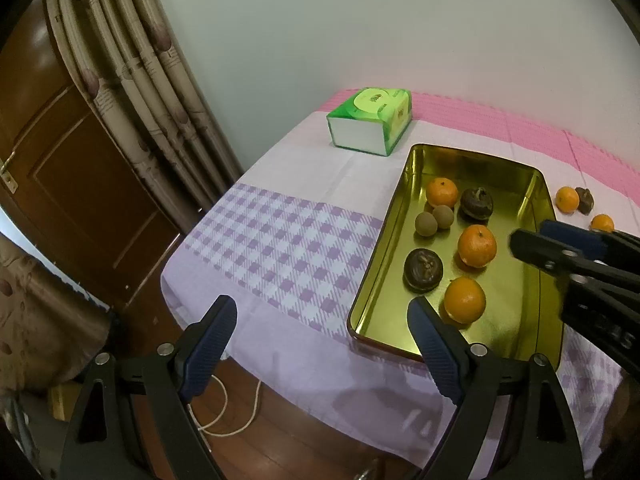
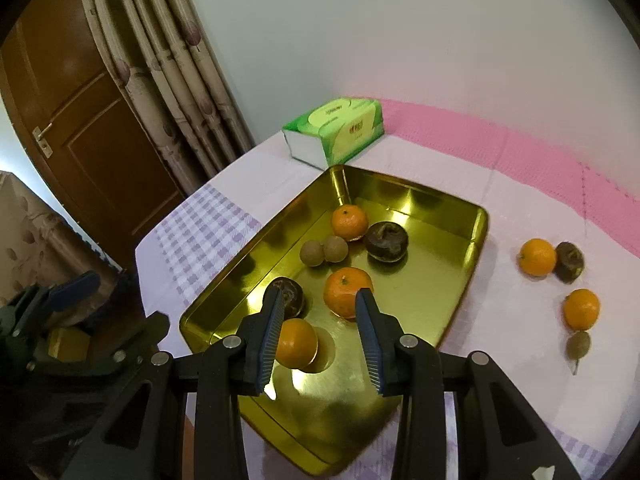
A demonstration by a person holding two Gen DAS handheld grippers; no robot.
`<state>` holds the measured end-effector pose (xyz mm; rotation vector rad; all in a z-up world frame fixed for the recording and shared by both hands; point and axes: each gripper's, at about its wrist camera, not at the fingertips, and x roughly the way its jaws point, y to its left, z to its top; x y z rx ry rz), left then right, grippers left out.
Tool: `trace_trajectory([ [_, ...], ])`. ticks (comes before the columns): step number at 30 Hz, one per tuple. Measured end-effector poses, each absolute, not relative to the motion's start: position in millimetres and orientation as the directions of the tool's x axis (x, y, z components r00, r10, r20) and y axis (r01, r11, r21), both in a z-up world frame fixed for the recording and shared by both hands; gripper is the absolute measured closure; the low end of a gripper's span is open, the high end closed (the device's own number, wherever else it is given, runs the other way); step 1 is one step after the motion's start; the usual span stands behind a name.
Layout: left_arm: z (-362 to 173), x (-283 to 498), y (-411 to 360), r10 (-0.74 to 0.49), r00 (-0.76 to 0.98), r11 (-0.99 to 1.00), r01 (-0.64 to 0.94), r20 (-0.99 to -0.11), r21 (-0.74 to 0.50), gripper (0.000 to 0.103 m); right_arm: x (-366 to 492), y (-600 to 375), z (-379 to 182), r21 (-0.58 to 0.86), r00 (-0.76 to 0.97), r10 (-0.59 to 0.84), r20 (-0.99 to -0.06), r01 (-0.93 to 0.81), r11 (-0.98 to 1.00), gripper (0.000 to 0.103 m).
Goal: Organize fruits
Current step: 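Withdraw the right gripper from the tray toward the remaining fruit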
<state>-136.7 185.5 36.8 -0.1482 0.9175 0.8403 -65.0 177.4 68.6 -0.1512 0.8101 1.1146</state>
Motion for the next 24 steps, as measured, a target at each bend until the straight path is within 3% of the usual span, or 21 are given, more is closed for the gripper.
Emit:
trace_trajectory([
  [13, 32, -132, 178, 0.589, 0.312, 0.690, -0.674, -0.746, 0.263, 0.015, -30, 73, 47, 0.304, 0.323, 0.689, -0.649, -0.720, 0.623, 0.063],
  [24, 29, -123, 157, 0.627, 0.307, 0.697, -0.632, -0.716, 0.339, 0.015, 35, -49, 0, 0.194, 0.497, 0.465, -0.733, -0.502, 0.843, 0.054],
])
